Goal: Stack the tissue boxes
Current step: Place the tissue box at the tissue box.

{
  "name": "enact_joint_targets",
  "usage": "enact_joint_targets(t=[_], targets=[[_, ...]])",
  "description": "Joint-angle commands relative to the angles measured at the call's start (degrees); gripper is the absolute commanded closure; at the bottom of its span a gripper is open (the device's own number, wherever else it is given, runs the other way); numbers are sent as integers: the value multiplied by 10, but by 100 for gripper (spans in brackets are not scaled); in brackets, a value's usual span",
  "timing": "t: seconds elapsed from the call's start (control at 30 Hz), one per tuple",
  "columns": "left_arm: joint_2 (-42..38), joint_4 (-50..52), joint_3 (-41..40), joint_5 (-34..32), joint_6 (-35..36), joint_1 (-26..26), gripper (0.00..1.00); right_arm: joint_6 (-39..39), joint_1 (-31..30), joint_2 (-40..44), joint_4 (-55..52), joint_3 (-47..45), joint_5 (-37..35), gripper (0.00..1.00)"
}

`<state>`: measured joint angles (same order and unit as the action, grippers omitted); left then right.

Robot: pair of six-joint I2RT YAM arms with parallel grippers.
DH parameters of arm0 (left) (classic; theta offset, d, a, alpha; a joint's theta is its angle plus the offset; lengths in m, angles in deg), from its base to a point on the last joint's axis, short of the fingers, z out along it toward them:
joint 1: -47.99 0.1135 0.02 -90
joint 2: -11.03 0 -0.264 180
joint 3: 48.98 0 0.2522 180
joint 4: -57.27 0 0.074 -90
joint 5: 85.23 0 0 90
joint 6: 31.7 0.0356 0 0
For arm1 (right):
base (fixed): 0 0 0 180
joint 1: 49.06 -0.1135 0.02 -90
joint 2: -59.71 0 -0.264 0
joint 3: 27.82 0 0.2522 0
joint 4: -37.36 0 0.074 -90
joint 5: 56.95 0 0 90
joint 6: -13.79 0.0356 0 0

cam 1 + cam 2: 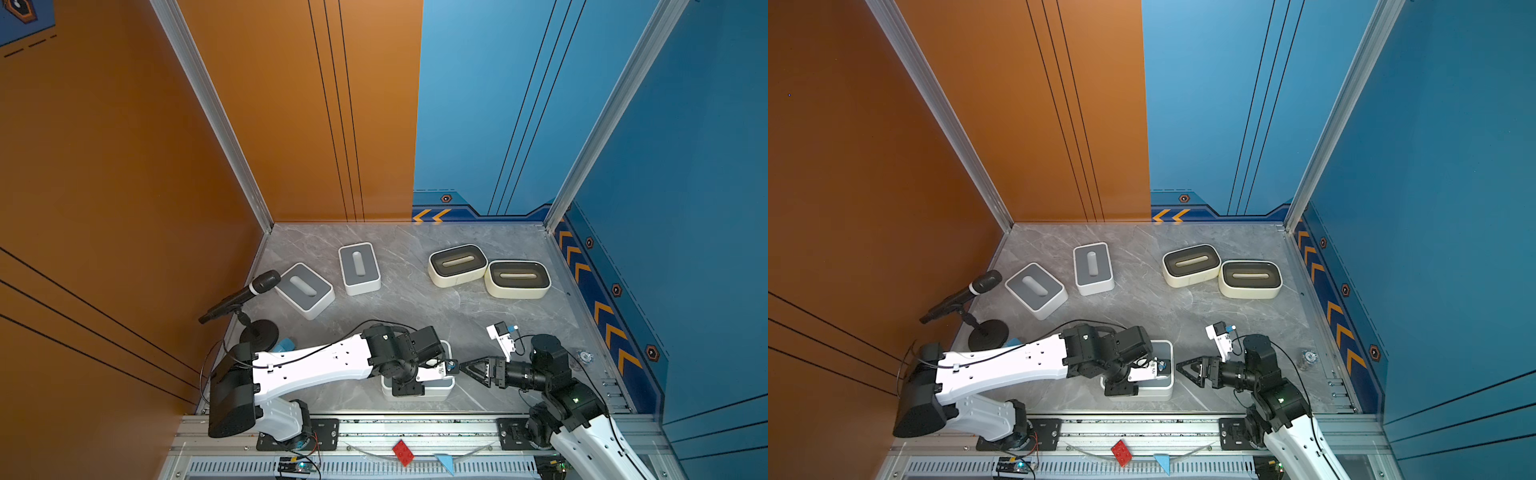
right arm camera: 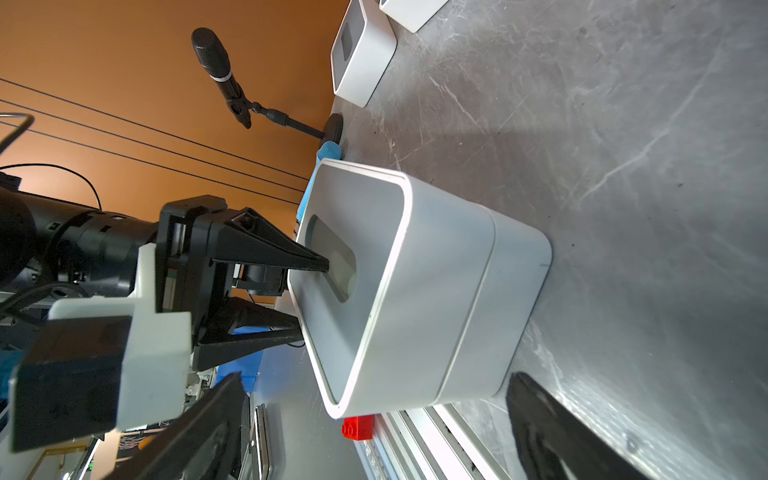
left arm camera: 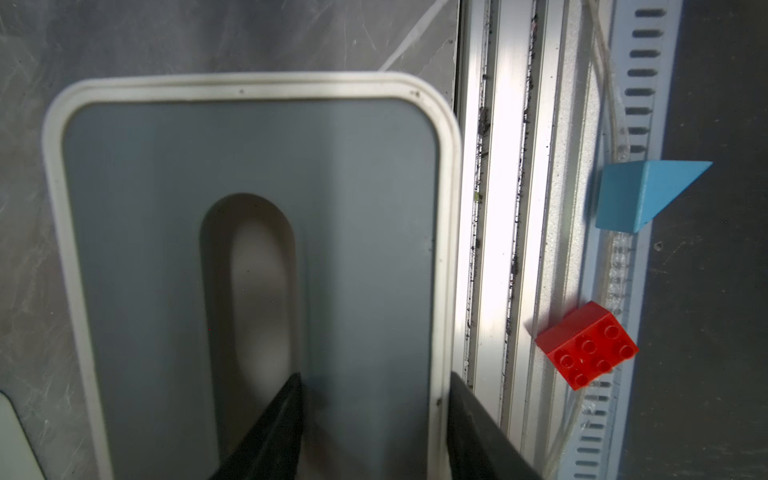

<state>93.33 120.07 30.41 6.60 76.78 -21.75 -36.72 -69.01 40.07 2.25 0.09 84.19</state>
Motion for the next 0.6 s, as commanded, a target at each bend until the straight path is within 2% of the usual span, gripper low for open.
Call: enact_joint_targets(t=[0.0,0.57], targets=[[4,3,-9,13,8,7,43,3,-4,1,18,-6,-9,0],[8,3,-4,18,10,5,44,3,-6,0,21,-6,-11,0]])
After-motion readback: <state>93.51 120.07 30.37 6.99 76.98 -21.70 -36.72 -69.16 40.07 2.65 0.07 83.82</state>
